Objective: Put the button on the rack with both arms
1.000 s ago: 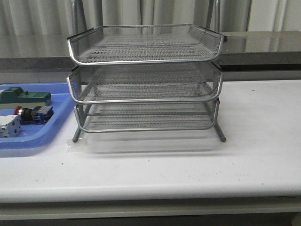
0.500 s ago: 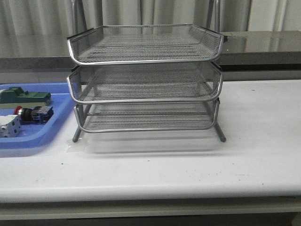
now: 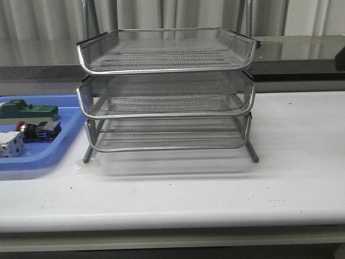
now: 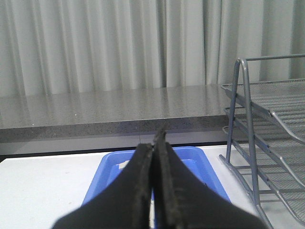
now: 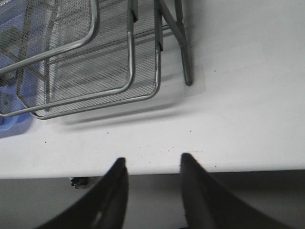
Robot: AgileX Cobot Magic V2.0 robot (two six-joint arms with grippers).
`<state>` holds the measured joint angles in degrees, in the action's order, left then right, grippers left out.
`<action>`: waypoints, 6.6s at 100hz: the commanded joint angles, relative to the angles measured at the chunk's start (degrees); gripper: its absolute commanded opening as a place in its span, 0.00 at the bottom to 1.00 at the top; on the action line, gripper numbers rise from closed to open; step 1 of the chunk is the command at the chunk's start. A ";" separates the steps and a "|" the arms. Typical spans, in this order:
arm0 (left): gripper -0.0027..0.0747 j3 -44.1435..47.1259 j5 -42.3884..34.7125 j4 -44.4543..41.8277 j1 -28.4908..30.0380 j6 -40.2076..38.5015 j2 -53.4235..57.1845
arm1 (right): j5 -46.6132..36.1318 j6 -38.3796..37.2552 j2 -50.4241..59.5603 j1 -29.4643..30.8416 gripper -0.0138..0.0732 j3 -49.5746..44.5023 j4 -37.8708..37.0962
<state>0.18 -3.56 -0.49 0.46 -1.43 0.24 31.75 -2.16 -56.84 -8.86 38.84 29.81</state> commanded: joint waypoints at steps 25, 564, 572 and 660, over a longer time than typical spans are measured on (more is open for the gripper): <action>0.01 1.94 -4.67 0.49 0.20 -0.58 1.89 | -7.58 4.85 -5.01 -1.20 0.69 2.09 11.58; 0.01 1.94 -4.67 0.49 0.20 -0.58 1.89 | 24.83 -15.39 26.83 -5.82 0.55 3.55 -42.52; 0.01 1.94 -4.67 0.49 0.20 -0.58 1.89 | 24.83 -15.39 26.83 -5.82 0.42 3.55 -42.52; 0.01 1.94 -7.80 0.49 0.20 -0.58 1.89 | 24.83 -15.39 26.83 -5.82 0.08 3.55 -42.52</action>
<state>0.18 -5.44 -0.49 0.46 -1.43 0.24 59.29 -17.50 -29.68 -14.62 40.52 -11.11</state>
